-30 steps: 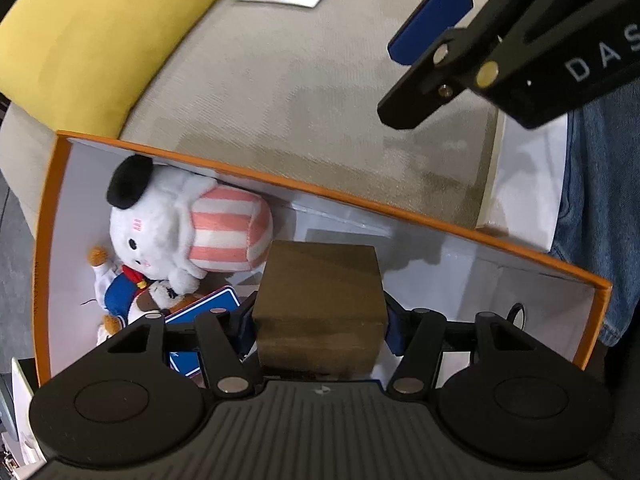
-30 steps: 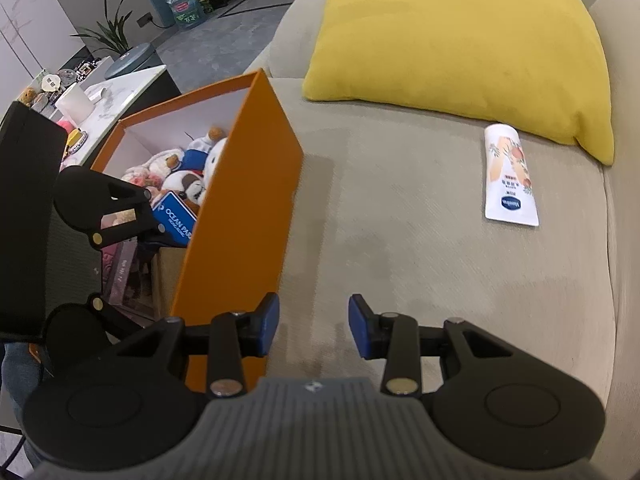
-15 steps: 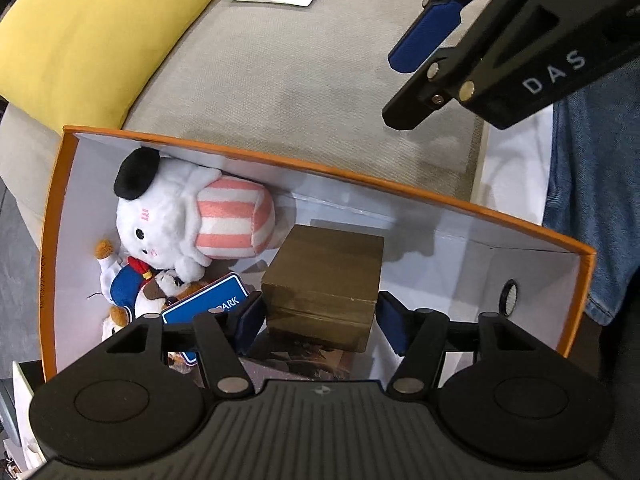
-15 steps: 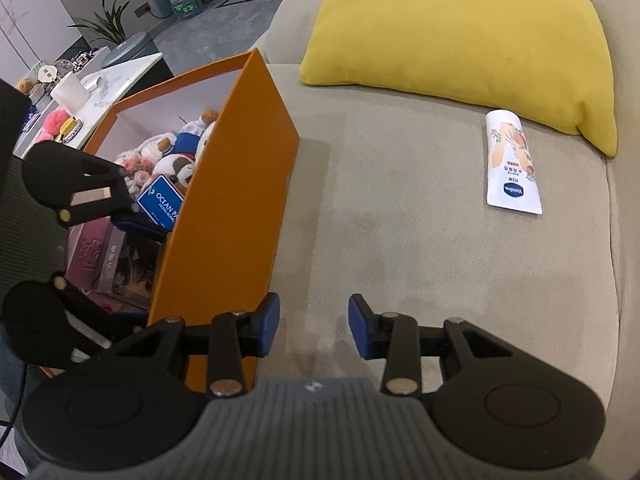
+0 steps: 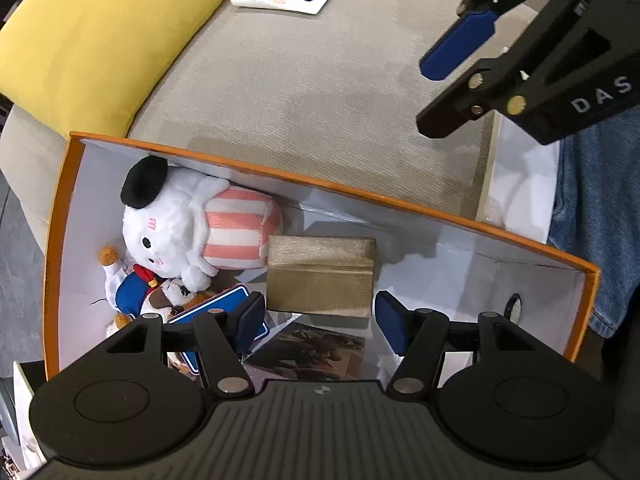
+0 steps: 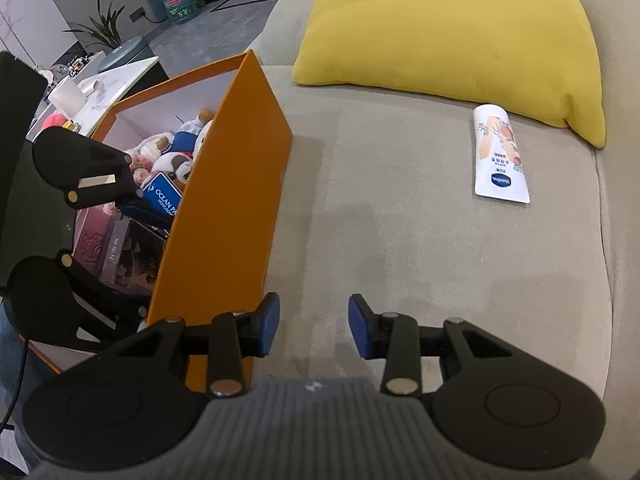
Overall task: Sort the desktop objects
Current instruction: 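Lower the cardboard box into the orange box and open the left tool, then move both tools to the white lotion tube and grasp it with the left tool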
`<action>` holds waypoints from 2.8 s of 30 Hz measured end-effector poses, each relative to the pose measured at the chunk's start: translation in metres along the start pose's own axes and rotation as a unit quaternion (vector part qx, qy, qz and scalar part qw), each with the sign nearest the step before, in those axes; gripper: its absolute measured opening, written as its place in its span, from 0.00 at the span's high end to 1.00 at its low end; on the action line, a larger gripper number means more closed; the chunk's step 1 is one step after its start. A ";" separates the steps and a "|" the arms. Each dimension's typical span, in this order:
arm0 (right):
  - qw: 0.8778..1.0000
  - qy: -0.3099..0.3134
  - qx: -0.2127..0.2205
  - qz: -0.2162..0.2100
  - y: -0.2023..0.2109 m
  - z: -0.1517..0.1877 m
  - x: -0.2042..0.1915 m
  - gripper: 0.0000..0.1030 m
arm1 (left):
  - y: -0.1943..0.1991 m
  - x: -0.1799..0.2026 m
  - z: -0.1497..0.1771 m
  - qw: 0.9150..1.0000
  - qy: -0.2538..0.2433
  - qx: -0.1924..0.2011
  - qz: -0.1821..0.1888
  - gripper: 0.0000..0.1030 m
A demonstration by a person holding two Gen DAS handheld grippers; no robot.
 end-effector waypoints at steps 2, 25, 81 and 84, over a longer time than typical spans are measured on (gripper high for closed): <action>1.000 -0.001 0.000 -0.001 0.000 0.001 -0.002 0.61 | -0.005 0.002 -0.001 1.000 0.002 0.005 -0.001 0.30; 1.000 0.002 -0.007 0.019 0.008 0.011 0.008 0.61 | 0.017 0.001 0.014 0.999 -0.039 0.006 -0.011 0.31; 0.940 -0.308 0.089 -0.115 -0.024 -0.064 0.232 0.79 | -0.074 0.024 -0.250 0.977 -0.055 0.196 -0.070 0.33; 0.935 -0.319 0.085 -0.126 -0.028 -0.063 0.228 0.87 | -0.074 0.026 -0.246 0.974 -0.058 0.202 -0.080 0.33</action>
Point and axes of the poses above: each gripper's, at about its wrist camera, not at the fingertips, and y roughly against the way its jaws point, x to its right, z to its underside, the point moved 10 cm from there along -y, roughly the way its jaws point, and after that the axes turned 13 degrees about -z, right-handed, at the moved point
